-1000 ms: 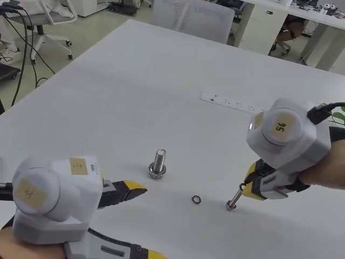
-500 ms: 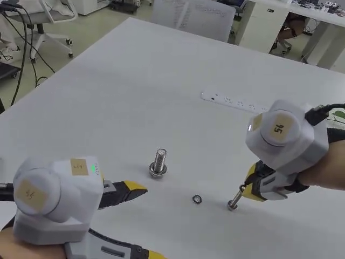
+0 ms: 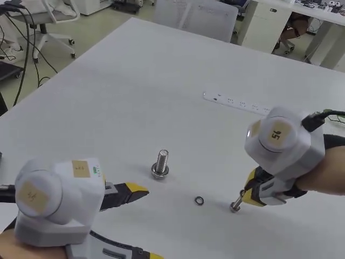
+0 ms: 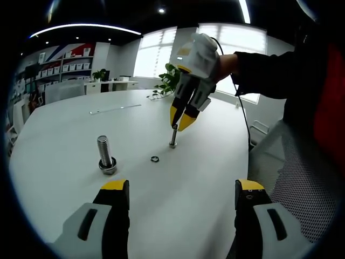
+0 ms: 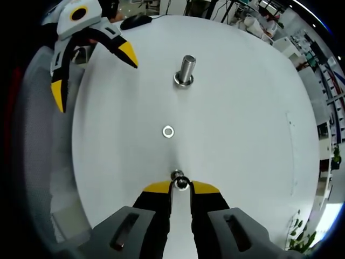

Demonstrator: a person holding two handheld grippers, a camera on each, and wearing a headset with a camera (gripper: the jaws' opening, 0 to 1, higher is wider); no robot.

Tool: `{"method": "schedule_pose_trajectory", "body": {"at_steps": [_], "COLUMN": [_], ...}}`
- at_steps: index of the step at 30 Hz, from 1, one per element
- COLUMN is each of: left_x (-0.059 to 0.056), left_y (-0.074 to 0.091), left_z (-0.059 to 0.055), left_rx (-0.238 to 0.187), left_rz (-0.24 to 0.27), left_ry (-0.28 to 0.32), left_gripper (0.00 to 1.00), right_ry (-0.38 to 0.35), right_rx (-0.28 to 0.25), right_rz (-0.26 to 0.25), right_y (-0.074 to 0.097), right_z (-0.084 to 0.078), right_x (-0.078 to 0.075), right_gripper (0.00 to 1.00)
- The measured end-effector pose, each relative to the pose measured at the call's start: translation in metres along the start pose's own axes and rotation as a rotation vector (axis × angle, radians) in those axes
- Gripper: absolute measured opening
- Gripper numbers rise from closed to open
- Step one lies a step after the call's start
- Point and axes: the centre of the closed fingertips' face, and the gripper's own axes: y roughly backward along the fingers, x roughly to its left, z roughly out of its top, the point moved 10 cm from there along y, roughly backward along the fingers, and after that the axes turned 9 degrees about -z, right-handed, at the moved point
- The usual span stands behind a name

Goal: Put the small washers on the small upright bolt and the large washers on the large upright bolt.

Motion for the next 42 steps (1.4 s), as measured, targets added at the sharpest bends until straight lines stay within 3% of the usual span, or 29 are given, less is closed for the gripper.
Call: {"method": "schedule_pose_trajectory", "body": {"at_steps": [24,37,42], "left_x": [0.002,0.003,0.003], "left_y": [0.002,0.002,0.003], "left_z": [-0.004,-0.005,-0.006], "left_rx": [0.004,0.003,0.002], "left_rz": [0.013,0.018,0.021], "left_ry": [0.017,0.021,0.02], "left_gripper": [0.8,0.8,0.8], "right_ry": [-0.006,-0.008,-0.01], "right_rx": [0.024,0.021,0.023], "right_rz": [0.059,0.066,0.068], "right_y": [-0.032,-0.038,-0.039], "right_z": [-0.004,-0.003,-0.002], "right_x": [0.006,0.007,0.007], "right_gripper": [0.14,0.15,0.2]}}
